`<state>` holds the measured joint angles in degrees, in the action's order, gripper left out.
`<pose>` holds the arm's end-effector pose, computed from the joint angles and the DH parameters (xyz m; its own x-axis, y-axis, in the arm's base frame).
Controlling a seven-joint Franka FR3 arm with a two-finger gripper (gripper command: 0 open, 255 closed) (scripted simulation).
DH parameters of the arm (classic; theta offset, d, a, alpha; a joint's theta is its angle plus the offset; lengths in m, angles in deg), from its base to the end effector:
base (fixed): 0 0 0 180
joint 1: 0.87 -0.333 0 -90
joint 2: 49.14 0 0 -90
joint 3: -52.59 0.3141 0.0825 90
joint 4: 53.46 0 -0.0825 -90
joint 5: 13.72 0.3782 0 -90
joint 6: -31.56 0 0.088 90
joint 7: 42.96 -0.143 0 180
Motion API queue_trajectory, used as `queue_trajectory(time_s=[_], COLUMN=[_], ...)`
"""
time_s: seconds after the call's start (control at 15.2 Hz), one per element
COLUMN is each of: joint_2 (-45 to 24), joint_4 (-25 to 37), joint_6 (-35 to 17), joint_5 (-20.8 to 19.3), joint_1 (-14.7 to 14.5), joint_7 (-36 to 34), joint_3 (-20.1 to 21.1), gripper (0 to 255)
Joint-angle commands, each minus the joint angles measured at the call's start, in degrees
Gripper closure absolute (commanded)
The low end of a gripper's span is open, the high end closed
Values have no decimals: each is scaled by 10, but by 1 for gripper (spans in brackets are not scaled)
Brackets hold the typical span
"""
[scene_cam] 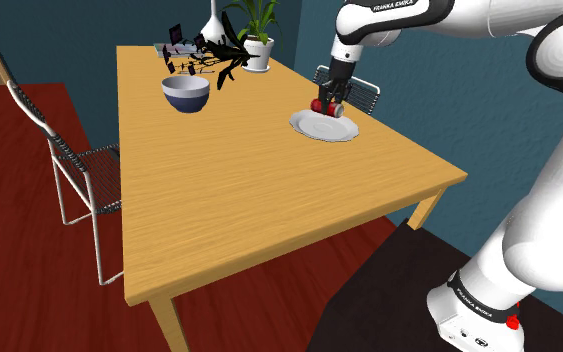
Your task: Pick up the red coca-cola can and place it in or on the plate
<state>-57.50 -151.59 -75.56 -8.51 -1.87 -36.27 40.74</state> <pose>0.5947 -0.0985 0.4634 0.9951 -0.0968 0.0203 -0.0956 -0.9939 -0.0554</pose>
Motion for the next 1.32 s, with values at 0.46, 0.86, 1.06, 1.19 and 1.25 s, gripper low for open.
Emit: queue_trajectory(time_s=[0.46,0.86,1.06,1.19,1.25], joint_2=[-7,-7,-7,-7,-3], joint_4=[-42,-41,-41,-41,-27], joint_6=[-49,-49,-49,-49,-30], joint_5=[3,3,3,3,2], joint_1=[0,0,0,0,0], joint_7=[5,5,5,5,4], joint_3=[0,0,0,0,0], gripper=[255,0,0,0,0])
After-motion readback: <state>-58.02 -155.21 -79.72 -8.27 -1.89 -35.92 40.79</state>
